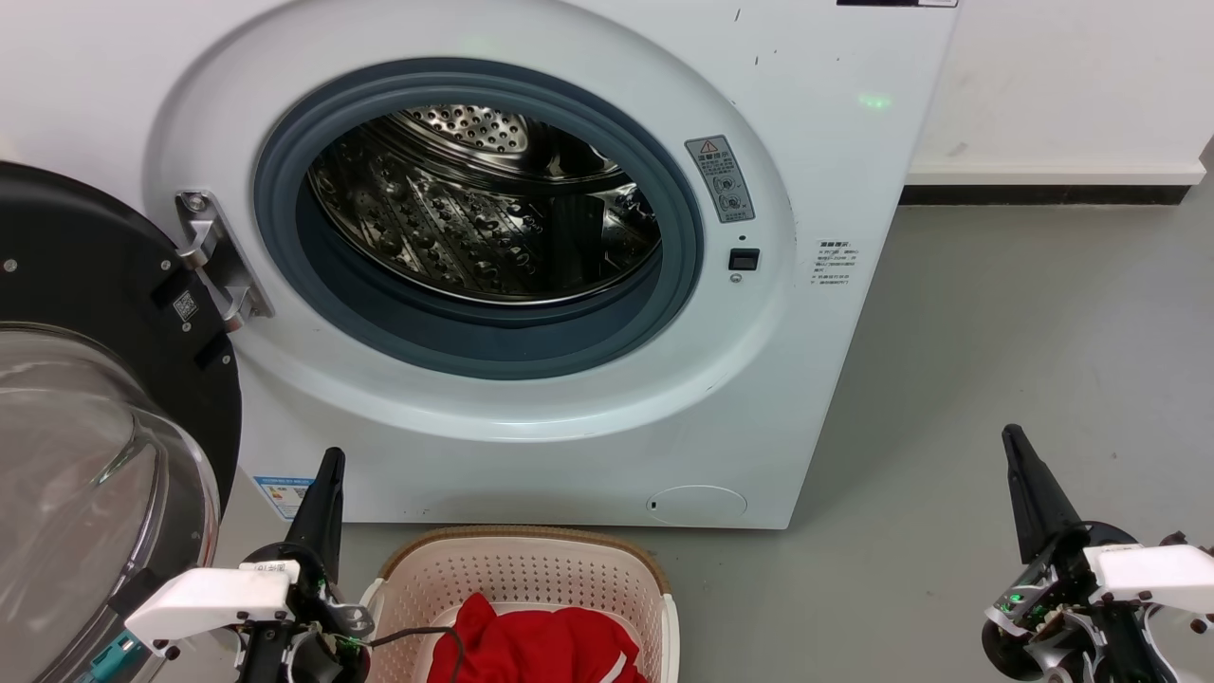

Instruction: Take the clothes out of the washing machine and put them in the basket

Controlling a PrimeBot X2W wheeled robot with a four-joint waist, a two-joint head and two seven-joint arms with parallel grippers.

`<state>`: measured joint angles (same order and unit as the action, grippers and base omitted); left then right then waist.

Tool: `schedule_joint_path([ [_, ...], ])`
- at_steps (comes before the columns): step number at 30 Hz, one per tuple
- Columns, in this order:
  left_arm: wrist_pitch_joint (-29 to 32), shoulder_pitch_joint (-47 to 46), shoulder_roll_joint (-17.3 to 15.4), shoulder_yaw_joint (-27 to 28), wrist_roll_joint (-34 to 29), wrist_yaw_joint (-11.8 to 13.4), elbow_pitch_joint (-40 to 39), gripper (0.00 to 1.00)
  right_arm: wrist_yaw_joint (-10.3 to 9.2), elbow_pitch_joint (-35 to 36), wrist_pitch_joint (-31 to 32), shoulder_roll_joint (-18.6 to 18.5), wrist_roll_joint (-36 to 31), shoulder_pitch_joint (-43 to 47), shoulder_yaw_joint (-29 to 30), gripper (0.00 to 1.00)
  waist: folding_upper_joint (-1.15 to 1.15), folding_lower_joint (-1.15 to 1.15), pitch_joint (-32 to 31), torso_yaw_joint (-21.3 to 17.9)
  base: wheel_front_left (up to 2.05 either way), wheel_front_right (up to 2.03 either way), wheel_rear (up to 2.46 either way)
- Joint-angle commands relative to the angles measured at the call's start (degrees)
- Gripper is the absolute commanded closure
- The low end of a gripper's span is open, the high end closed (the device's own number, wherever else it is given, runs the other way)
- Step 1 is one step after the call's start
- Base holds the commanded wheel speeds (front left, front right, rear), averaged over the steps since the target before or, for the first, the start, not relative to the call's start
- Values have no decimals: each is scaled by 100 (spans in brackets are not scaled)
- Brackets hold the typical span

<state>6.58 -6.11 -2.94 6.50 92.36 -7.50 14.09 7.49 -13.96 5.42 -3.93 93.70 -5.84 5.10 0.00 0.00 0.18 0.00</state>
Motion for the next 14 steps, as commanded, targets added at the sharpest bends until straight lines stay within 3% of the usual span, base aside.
schedule_joint_path([
  [1, 14, -35, 11, 18, 10, -14, 3, 100, 0, -12, 19, 7, -30, -60, 14, 100, 0, 0, 0, 0, 0, 0, 0],
  [14, 14, -35, 11, 17, 11, -14, 3, 100, 0, -14, 36, 23, -44, -62, 35, 100, 0, 0, 0, 0, 0, 0, 0],
])
